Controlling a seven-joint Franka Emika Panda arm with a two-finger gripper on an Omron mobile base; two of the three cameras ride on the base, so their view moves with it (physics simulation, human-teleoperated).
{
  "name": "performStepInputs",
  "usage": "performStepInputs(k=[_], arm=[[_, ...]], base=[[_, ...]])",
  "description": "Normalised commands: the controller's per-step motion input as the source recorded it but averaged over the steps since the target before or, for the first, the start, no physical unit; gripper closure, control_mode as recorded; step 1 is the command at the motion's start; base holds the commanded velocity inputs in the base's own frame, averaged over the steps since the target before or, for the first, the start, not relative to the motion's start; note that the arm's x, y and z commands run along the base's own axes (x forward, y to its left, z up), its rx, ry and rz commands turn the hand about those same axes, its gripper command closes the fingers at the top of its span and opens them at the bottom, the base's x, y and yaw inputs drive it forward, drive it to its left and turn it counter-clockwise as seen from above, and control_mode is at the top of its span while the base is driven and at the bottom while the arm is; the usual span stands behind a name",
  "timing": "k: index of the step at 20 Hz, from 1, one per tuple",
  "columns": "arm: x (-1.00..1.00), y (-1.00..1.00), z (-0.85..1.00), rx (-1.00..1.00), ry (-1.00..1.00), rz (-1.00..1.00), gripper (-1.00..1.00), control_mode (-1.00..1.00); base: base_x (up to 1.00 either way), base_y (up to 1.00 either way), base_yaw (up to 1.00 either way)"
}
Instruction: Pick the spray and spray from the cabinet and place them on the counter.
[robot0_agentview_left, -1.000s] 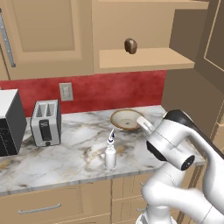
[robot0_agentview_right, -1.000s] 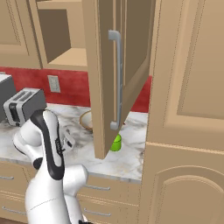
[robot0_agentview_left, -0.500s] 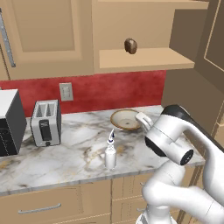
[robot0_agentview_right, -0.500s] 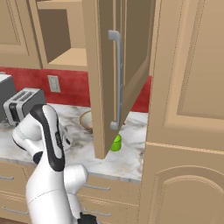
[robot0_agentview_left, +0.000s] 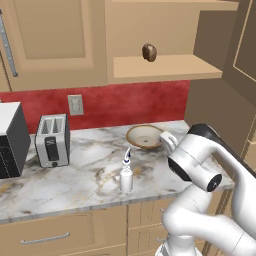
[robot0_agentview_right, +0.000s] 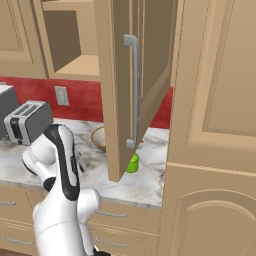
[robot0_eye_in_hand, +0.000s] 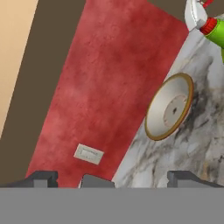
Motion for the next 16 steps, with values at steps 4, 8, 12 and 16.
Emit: performStepInputs(k=[4, 8, 12, 16], arm=[[-0.16, -0.32, 0.36, 0.01, 0.27, -0.19, -1.0, -1.0], [-0.1, -0.23, 0.45, 0.0, 0.24, -0.19, -1.0, -1.0], [-0.13, -0.17, 0.4, 0.01, 0.24, -0.19, -1.0, -1.0], [-0.18, -0.22, 0.35, 0.03, 0.26, -0.2, -1.0, -1.0]], base=[[0.0, 0.0, 0.0], [0.0, 0.0, 0.0], [0.0, 0.0, 0.0], [0.0, 0.0, 0.0]])
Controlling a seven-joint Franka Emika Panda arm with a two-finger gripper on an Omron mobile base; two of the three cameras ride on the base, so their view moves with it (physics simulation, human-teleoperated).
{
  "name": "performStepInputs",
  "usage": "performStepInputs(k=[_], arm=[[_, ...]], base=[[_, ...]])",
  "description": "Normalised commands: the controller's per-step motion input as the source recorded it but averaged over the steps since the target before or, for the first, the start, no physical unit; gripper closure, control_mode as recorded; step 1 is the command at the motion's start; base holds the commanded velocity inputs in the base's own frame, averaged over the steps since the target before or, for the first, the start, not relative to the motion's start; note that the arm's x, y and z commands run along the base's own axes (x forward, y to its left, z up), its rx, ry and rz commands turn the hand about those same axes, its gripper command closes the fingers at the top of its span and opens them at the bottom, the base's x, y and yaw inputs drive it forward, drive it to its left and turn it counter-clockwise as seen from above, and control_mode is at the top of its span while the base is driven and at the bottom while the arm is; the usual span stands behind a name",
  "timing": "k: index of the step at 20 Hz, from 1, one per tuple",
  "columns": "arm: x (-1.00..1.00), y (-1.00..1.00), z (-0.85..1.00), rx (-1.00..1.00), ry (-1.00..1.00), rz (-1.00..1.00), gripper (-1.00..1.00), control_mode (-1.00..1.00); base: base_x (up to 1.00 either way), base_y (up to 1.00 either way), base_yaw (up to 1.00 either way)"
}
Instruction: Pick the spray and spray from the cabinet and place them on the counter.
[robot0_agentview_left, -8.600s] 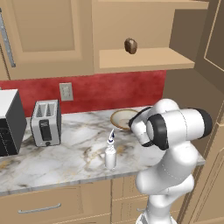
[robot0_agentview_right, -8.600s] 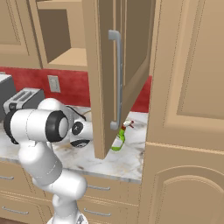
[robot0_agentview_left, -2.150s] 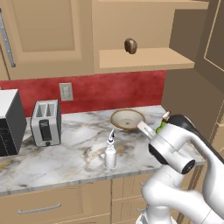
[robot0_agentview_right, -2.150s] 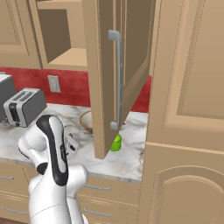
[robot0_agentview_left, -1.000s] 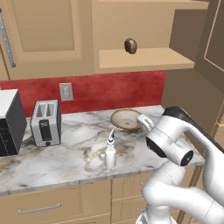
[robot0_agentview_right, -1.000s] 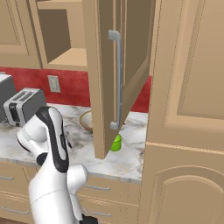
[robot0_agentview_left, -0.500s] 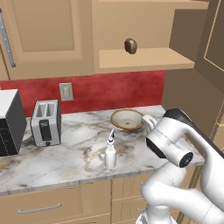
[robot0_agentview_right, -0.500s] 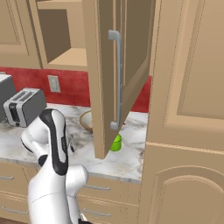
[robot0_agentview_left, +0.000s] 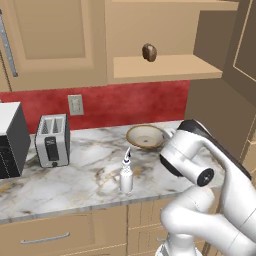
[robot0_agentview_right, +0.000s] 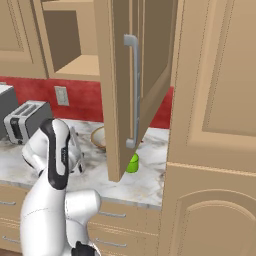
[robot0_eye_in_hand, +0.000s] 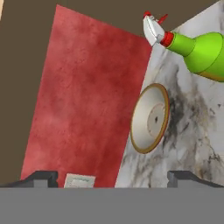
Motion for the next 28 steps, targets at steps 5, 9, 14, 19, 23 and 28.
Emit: performStepInputs(k=[5, 9, 14, 19, 23, 28], arm=[[-0.21, -0.27, 0.32, 0.05, 0.28, -0.2, -1.0, -1.0], [-0.25, -0.3, 0.3, 0.05, 0.27, -0.19, -1.0, -1.0], [-0.48, -0.28, 0.07, 0.08, 0.03, -0.07, -1.0, -1.0], [-0.61, -0.12, 0.0, 0.02, -0.06, -0.02, -1.0, -1.0], [-0.75, -0.14, 0.0, 0.03, -0.07, -0.02, -1.0, -1.0], [-0.82, -0.15, 0.0, 0.03, -0.08, -0.02, -1.0, -1.0]], base=[[0.0, 0.0, 0.0], [0.0, 0.0, 0.0], [0.0, 0.0, 0.0], [0.0, 0.0, 0.0], [0.0, 0.0, 0.0], [0.0, 0.0, 0.0]])
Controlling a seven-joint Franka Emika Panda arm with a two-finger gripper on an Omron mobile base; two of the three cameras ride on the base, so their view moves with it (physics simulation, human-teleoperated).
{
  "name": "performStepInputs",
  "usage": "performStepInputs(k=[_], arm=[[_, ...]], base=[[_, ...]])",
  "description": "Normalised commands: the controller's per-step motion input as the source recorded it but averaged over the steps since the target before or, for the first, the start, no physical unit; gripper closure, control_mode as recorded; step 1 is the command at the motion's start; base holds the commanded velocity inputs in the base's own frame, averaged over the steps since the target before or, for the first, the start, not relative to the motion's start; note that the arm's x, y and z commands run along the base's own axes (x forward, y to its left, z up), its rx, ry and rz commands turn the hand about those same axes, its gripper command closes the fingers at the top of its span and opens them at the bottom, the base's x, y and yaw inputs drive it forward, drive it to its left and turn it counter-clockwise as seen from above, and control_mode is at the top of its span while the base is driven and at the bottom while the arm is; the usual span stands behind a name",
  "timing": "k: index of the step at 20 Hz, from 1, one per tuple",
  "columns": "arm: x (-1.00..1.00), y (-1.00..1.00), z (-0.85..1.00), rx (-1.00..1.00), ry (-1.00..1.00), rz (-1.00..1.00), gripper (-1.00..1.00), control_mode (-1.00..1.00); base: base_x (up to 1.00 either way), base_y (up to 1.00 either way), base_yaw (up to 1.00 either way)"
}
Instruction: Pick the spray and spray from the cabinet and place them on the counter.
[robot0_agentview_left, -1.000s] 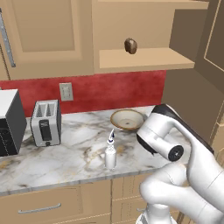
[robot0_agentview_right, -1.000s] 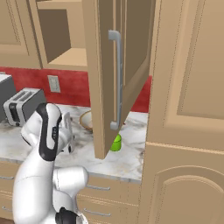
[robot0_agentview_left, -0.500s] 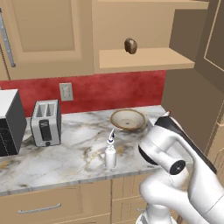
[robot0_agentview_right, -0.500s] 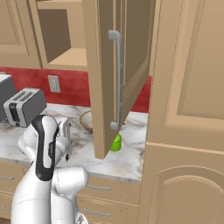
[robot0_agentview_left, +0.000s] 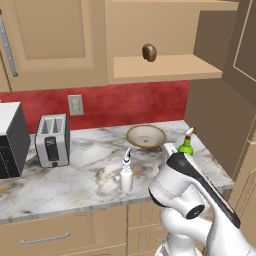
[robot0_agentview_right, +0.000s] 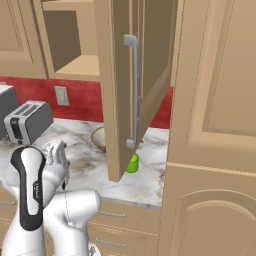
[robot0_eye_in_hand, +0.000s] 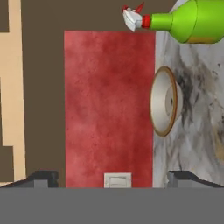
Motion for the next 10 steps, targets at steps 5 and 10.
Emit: performStepInputs(k=[5, 10], arm=[[-0.86, -0.24, 0.04, 0.04, -0.14, -0.03, -1.0, -1.0], [-0.86, -0.19, 0.19, 0.04, -0.15, -0.04, -1.0, -1.0]], base=[[0.0, 0.0, 0.0], [0.0, 0.0, 0.0]])
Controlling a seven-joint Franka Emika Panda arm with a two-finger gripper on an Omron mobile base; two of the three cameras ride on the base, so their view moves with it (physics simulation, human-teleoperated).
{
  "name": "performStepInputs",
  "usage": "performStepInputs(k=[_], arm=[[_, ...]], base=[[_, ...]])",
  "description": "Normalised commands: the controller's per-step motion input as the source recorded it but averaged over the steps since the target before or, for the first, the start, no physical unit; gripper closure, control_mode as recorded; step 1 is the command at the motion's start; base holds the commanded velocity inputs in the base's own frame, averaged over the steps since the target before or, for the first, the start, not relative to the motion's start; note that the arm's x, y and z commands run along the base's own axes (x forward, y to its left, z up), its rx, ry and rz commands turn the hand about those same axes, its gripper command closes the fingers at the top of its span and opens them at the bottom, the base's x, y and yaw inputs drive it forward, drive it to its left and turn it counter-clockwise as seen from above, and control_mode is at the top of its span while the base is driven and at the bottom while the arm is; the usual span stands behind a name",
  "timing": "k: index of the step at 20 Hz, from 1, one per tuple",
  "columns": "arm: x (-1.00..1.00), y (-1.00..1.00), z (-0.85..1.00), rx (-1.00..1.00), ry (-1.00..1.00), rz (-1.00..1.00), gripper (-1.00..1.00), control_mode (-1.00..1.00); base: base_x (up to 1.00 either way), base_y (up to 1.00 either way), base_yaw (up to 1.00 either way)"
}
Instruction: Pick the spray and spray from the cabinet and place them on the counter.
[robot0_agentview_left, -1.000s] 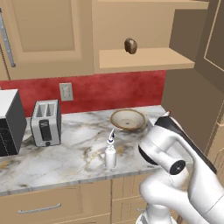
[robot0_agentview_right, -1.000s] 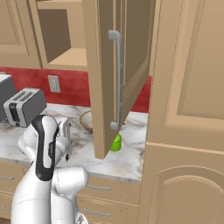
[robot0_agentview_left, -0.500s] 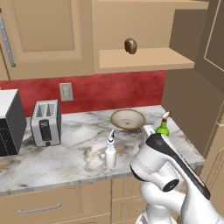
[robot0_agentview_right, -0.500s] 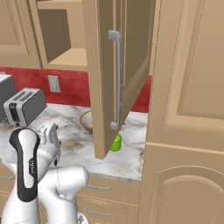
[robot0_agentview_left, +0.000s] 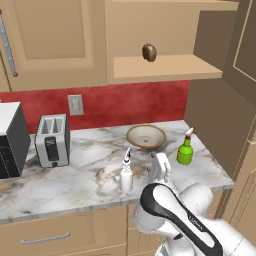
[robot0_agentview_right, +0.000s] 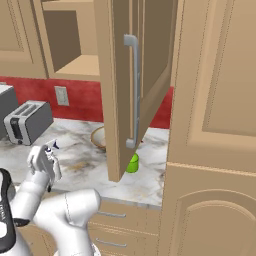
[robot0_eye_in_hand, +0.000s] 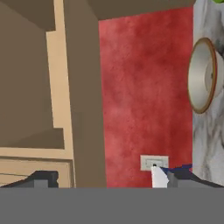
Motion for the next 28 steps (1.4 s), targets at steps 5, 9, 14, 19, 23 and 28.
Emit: performStepInputs(k=[5, 9, 14, 19, 23, 28], arm=[[-0.85, -0.17, 0.33, 0.04, -0.16, -0.02, -1.0, -1.0], [-0.83, -0.18, 0.33, 0.03, -0.13, -0.02, -1.0, -1.0], [-0.82, -0.23, 0.3, 0.03, -0.13, -0.02, -1.0, -1.0], [-0.83, -0.23, 0.29, 0.02, -0.12, -0.03, -1.0, -1.0], [-0.83, -0.21, 0.28, 0.01, -0.11, -0.02, -1.0, -1.0], [-0.87, -0.16, 0.13, 0.0, -0.12, -0.01, -1.0, -1.0]], base=[[0.0, 0.0, 0.0], [0.0, 0.0, 0.0], [0.0, 0.0, 0.0], [0.0, 0.0, 0.0], [0.0, 0.0, 0.0], [0.0, 0.0, 0.0]])
